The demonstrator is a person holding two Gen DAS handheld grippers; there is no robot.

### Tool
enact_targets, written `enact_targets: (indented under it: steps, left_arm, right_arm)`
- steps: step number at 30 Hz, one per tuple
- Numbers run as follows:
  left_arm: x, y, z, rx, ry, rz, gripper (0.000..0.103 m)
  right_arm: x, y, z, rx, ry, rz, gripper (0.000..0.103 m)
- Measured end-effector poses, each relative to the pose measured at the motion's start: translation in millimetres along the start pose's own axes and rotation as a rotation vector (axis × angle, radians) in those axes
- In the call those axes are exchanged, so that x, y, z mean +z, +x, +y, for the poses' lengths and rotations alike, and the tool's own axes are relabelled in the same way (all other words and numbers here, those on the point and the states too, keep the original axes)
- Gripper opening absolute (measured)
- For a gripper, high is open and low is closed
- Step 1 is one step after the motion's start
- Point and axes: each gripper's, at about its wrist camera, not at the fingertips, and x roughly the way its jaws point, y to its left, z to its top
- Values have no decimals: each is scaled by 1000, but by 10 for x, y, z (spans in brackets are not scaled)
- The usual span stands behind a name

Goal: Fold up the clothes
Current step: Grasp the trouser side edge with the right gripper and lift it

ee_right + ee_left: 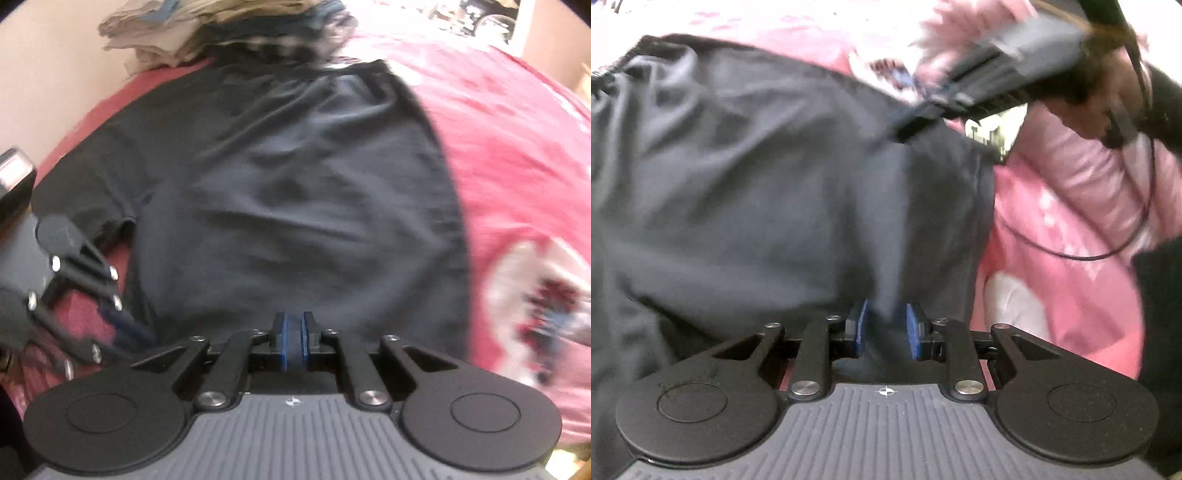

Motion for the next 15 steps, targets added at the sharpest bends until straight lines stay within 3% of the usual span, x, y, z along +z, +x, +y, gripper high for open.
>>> enact_targets:
  steps: [3, 5, 10, 12, 15]
  left_arm:
    - [-74, -73, -89, 1, 60, -4, 23]
    - [-56, -201, -9, -25, 21, -5, 23]
    - [50, -639, 395, -33, -145, -46, 26]
    - [2, -852, 555, 12, -208, -67, 28]
    - [-163, -1267, 802, 153, -298, -117, 32]
  right_arm:
    - [-48, 123, 22, -13, -26, 27, 12]
    - [35, 18, -29, 0, -1, 1, 13]
    - [492, -299, 45, 61, -34, -182, 16]
    - [785, -330, 147, 113, -80, -241, 18]
    - [1271, -155, 405, 234, -97, -260, 28]
